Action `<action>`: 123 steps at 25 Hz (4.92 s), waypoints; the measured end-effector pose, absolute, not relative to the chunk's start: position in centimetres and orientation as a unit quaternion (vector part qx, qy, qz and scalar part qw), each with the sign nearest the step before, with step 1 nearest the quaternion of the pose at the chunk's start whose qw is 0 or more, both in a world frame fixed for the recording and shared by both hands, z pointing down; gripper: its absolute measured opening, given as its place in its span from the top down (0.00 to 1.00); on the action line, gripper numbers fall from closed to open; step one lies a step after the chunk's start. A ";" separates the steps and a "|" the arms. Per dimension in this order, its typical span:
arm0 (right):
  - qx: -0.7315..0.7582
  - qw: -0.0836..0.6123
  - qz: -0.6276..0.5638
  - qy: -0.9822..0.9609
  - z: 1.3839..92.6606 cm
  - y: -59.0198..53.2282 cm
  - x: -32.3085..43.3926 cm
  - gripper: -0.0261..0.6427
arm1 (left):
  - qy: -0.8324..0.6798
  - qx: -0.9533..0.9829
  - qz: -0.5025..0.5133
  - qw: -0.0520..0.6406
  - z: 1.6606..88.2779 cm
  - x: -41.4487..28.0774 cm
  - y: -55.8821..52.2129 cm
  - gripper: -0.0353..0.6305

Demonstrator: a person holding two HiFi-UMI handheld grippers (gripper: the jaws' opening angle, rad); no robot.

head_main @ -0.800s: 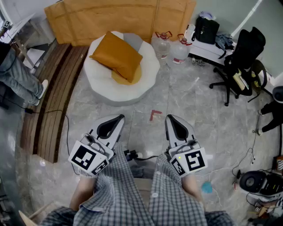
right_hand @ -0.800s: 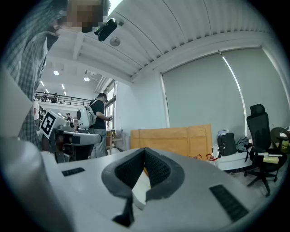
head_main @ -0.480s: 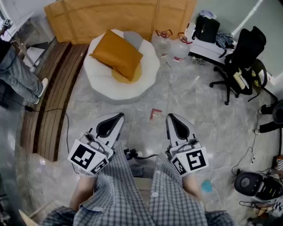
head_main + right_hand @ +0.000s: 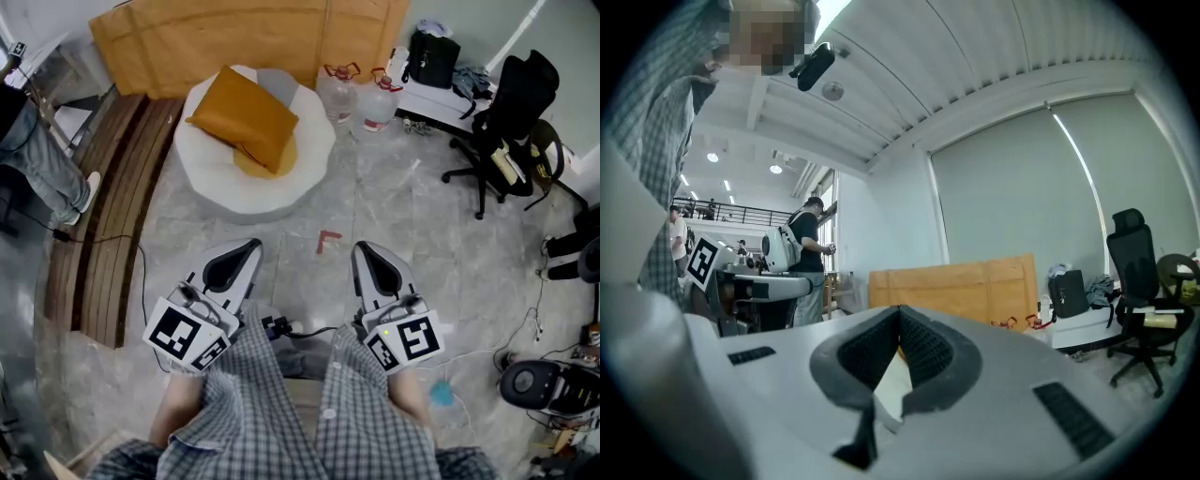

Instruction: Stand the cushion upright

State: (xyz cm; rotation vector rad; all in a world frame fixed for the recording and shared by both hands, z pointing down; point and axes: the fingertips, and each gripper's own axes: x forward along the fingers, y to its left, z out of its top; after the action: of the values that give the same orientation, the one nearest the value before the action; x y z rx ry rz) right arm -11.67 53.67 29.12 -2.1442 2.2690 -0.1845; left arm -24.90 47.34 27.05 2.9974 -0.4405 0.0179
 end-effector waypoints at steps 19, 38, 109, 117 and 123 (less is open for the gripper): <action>-0.751 0.004 -0.067 0.657 30.4 55.2 -6.9 0.95 | -0.082 0.995 0.005 0.061 27.8 -19.4 44.6 0.94; -0.791 -0.003 -0.076 0.606 29.0 44.9 1.8 0.95 | 0.013 0.998 0.000 0.063 25.9 -7.8 33.5 0.94; -0.703 0.001 -0.093 0.705 31.2 29.2 33.3 0.95 | -0.132 0.989 0.008 0.067 27.0 19.5 21.4 0.94; -0.690 -0.017 -0.107 0.715 32.5 25.0 34.1 0.95 | -0.146 0.986 0.006 0.081 27.7 20.2 17.0 0.94; -0.669 -0.022 -0.115 0.734 32.9 18.6 33.4 0.95 | -0.172 0.981 0.012 0.091 28.5 19.4 11.8 0.94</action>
State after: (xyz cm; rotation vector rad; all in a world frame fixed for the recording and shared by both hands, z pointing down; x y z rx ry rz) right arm 33.42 18.57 32.86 -2.1325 2.3393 -0.3669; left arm 19.36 11.84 28.50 2.9141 -0.5119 0.0363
